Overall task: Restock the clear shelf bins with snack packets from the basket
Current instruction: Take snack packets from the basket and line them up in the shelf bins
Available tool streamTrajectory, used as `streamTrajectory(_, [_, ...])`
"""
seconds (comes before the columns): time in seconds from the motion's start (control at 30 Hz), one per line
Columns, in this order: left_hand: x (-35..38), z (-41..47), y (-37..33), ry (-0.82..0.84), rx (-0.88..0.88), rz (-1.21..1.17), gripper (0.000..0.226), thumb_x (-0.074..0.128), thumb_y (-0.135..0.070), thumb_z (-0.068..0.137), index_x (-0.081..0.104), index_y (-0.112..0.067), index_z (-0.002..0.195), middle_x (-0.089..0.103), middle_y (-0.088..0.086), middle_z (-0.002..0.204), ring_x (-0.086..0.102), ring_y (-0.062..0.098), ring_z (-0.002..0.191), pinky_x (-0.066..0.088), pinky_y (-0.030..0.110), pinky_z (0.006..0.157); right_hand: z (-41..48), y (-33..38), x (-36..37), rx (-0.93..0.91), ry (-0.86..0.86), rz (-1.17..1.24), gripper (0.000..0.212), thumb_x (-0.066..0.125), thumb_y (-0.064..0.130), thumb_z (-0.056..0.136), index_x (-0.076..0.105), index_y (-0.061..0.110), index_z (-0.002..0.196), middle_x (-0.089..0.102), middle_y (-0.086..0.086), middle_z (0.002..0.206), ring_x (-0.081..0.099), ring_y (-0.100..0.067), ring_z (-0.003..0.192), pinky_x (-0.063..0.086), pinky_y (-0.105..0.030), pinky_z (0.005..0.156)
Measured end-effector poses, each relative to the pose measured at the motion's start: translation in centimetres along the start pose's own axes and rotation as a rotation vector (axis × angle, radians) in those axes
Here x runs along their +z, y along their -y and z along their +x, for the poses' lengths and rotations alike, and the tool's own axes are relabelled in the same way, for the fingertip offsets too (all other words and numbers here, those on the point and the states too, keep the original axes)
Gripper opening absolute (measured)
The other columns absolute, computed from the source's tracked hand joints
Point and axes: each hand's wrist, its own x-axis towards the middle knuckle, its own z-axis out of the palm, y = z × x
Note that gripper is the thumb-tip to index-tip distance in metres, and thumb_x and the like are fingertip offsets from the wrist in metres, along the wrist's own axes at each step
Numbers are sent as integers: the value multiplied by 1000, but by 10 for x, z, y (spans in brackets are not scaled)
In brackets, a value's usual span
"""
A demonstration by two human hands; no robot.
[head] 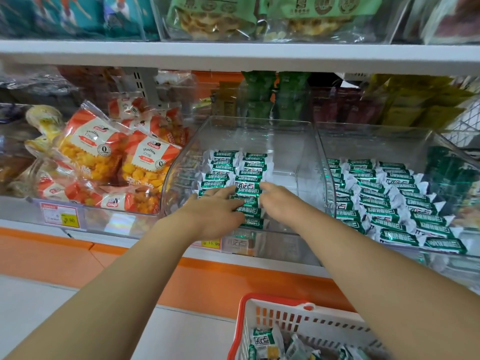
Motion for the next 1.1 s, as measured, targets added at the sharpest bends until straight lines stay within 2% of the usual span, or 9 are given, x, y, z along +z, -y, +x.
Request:
streamTrajectory(0.1, [1,5,0,4,-17,-80,59,25,-46,92,35,-21,144,5,-3,160,2,24,147,10,59,114,6,7,6,17,90,-125,26,29,7,98,52,0,106,46,-9,93,42,-18,81,30,-23,58])
streamTrajectory(0.27, [4,11,3,-12,-34,-103,62,25,-48,90,34,-22,145,14,-3,159,13,20,145,23,52,112,11,5,7,-43,94,-121,37,30,6,98,50,-8,126,42,-11,103,37,-18,93,27,-14,59])
streamTrajectory(0.4, [0,3,-2,-101,-44,-159,53,35,-39,95,32,-27,146,20,-3,157,25,20,141,29,45,110,-6,8,3,-44,41,-58,43,32,11,97,40,3,139,50,-16,122,48,-22,93,36,-27,68])
streamTrajectory(0.53, [12,-20,-10,-536,11,-183,42,42,-26,93,51,-23,134,44,-3,142,53,22,115,39,40,100,-50,4,-4,-263,-151,-115,46,36,11,97,37,14,143,37,-7,146,45,-21,123,37,-27,96])
streamTrajectory(0.63, [35,-48,-32,-937,200,-370,32,42,-14,84,65,-15,107,64,1,106,61,23,88,49,36,77,-95,-14,-1,-525,-296,-47,37,44,4,93,57,18,125,56,3,122,51,-10,110,40,-25,98])
streamTrajectory(0.7, [58,-64,-50,-1030,261,-424,29,41,-15,81,64,-14,98,64,2,94,59,21,83,47,32,70,-120,-36,8,-674,-451,-2,27,49,5,89,65,15,108,63,3,100,57,-7,93,47,-24,84])
streamTrajectory(0.8, [105,-75,-68,-930,288,-373,27,42,-17,79,66,-15,93,66,0,89,59,20,76,45,28,64,-143,-85,32,-674,-560,-7,20,47,12,88,67,9,93,64,1,84,58,-11,77,47,-24,67])
streamTrajectory(0.9, [150,-74,-72,-653,251,-317,26,45,-17,83,67,-20,97,66,-2,96,64,26,74,46,28,57,-152,-143,58,-398,-398,-31,17,53,13,92,67,14,100,64,4,93,57,-9,81,47,-24,70])
streamTrajectory(1.1, [204,-59,-50,-79,93,-135,45,43,-19,94,43,-27,138,29,-4,152,37,19,133,39,30,102,-153,-241,97,96,127,-309,20,49,21,96,63,16,108,67,-5,107,61,-19,95,50,-34,85])
